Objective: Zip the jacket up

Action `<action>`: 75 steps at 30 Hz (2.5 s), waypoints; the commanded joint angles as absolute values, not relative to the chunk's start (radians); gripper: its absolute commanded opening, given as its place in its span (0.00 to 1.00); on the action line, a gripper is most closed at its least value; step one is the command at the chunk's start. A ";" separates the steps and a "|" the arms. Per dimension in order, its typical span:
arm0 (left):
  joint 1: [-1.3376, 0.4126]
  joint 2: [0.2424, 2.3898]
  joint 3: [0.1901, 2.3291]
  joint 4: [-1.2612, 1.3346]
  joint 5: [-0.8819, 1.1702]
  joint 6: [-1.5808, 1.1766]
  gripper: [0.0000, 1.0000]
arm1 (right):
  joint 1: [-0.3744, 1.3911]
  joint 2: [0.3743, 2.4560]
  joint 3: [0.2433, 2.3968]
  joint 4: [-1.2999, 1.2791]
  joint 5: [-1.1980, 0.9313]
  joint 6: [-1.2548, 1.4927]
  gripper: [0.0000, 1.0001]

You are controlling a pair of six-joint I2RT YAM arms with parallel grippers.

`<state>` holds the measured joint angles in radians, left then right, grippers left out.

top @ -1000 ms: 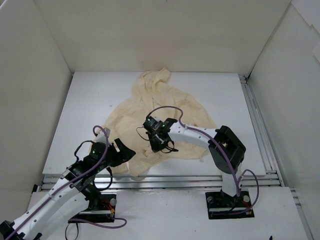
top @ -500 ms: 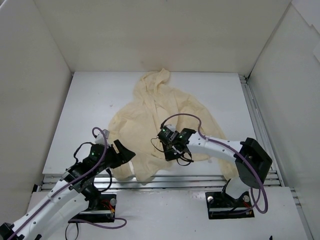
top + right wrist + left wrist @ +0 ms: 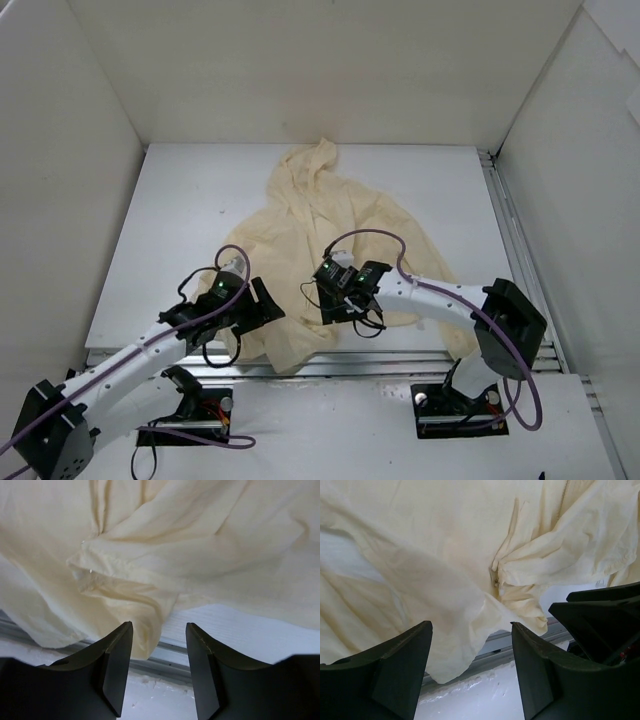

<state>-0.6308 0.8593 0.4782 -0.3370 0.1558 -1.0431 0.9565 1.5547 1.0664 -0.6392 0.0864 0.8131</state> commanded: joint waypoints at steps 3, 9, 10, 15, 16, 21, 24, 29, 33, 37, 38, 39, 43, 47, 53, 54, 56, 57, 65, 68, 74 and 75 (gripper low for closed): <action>-0.658 0.963 0.580 -0.235 0.156 -1.083 0.60 | 0.904 1.598 1.121 -0.635 0.161 0.856 0.48; -0.678 1.075 0.595 -0.209 0.143 -1.104 0.54 | 0.862 1.692 1.149 -0.630 0.202 0.812 0.46; -0.678 1.087 0.597 -0.210 0.143 -1.104 0.52 | 0.858 1.703 1.150 -0.626 0.212 0.801 0.43; -0.678 1.150 0.601 -0.186 0.143 -1.095 0.36 | 0.802 1.755 1.161 -0.609 0.210 0.726 0.19; -0.678 1.161 0.604 -0.183 0.143 -1.094 0.33 | 0.787 1.759 1.166 -0.607 0.207 0.712 0.16; -0.660 1.244 0.638 -0.154 0.152 -1.054 0.07 | 0.733 1.787 1.192 -0.606 0.213 0.618 0.00; -0.647 1.285 0.652 -0.109 0.156 -1.029 0.00 | 0.698 1.795 1.235 -0.609 0.251 0.529 0.00; -0.629 1.345 0.684 -0.041 0.169 -0.983 0.00 | 0.634 1.804 1.305 -0.606 0.316 0.362 0.00; -0.629 1.379 0.712 -0.041 0.207 -0.950 0.00 | 0.617 1.750 1.345 -0.626 0.341 0.348 0.10; -0.629 1.349 0.674 -0.031 0.221 -0.951 0.00 | 0.646 1.649 1.362 -0.670 0.302 0.438 0.24; -0.629 1.344 0.670 -0.029 0.225 -0.950 0.00 | 0.663 1.619 1.374 -0.696 0.322 0.465 0.25; -0.629 1.339 0.666 -0.032 0.229 -0.950 0.00 | 0.696 1.606 1.382 -0.706 0.328 0.486 0.24; -0.629 1.330 0.637 -0.020 0.241 -0.946 0.00 | 0.759 1.603 1.411 -0.732 0.307 0.604 0.19; -0.629 1.327 0.626 -0.008 0.256 -0.948 0.01 | 0.796 1.672 1.443 -0.735 0.287 0.663 0.20; -0.629 1.305 0.611 0.023 0.258 -0.951 0.02 | 0.847 1.799 1.502 -0.735 0.259 0.707 0.22; -0.629 1.301 0.607 0.023 0.258 -0.953 0.02 | 0.851 1.812 1.511 -0.735 0.252 0.707 0.22; -0.629 1.296 0.601 0.028 0.259 -0.959 0.02 | 0.865 1.844 1.532 -0.735 0.256 0.707 0.22; -0.629 1.296 0.598 0.031 0.261 -0.965 0.03 | 0.865 1.856 1.539 -0.735 0.256 0.707 0.22; -0.638 1.295 0.571 0.072 0.278 -1.009 0.04 | 0.871 1.934 1.563 -0.735 0.244 0.719 0.23; -0.638 1.290 0.568 0.074 0.278 -1.012 0.04 | 0.868 1.954 1.565 -0.735 0.255 0.727 0.23; -0.638 1.287 0.565 0.075 0.279 -1.014 0.04 | 0.870 1.986 1.568 -0.736 0.265 0.738 0.23; -0.638 1.287 0.565 0.077 0.281 -1.012 0.04 | 0.868 1.990 1.566 -0.736 0.268 0.741 0.23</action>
